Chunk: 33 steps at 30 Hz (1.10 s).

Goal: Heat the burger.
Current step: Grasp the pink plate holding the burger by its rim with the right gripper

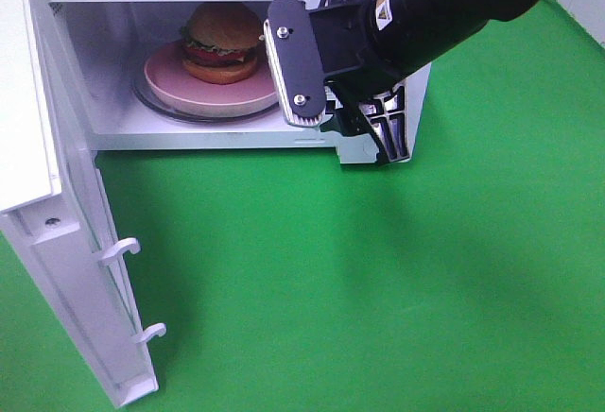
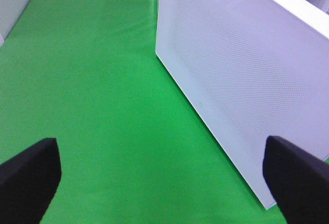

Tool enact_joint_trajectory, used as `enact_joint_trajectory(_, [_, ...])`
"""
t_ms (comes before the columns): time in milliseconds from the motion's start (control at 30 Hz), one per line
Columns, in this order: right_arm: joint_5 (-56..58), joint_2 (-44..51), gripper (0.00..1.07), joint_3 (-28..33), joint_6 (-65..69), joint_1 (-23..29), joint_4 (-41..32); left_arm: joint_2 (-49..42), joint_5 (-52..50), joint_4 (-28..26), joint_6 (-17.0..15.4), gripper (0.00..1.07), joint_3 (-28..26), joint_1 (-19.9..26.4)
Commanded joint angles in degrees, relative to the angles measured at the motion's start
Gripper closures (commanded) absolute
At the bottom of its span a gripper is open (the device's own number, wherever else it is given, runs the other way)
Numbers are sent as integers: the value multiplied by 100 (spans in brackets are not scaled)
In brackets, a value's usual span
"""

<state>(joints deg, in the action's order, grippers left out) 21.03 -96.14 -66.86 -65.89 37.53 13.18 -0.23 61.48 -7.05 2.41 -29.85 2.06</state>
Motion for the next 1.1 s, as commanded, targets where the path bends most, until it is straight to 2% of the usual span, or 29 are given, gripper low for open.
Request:
enact_joint_trajectory(33, [-138, -6, 25, -40, 258, 29, 80, -34, -52, -34, -11, 7, 17, 0])
enact_joint_trajectory(100, [-160, -6, 21, -40, 309, 29, 103, -34, -52, -34, -11, 7, 17, 0])
enact_joint_trajectory(133, [-160, -34, 16, -40, 338, 29, 155, -34, -52, -34, -11, 7, 17, 0])
enact_joint_trajectory(200, [-160, -74, 15, -40, 338, 29, 172, -34, -52, -34, -11, 7, 17, 0])
enact_joint_trajectory(600, [-464, -458, 18, -97, 327, 189, 315, -34, -52, -34, -11, 7, 17, 0])
enact_joint_trajectory(1100, [-441, -1541, 22, -1215, 430, 275, 292, -34, -52, -34, -11, 7, 17, 0])
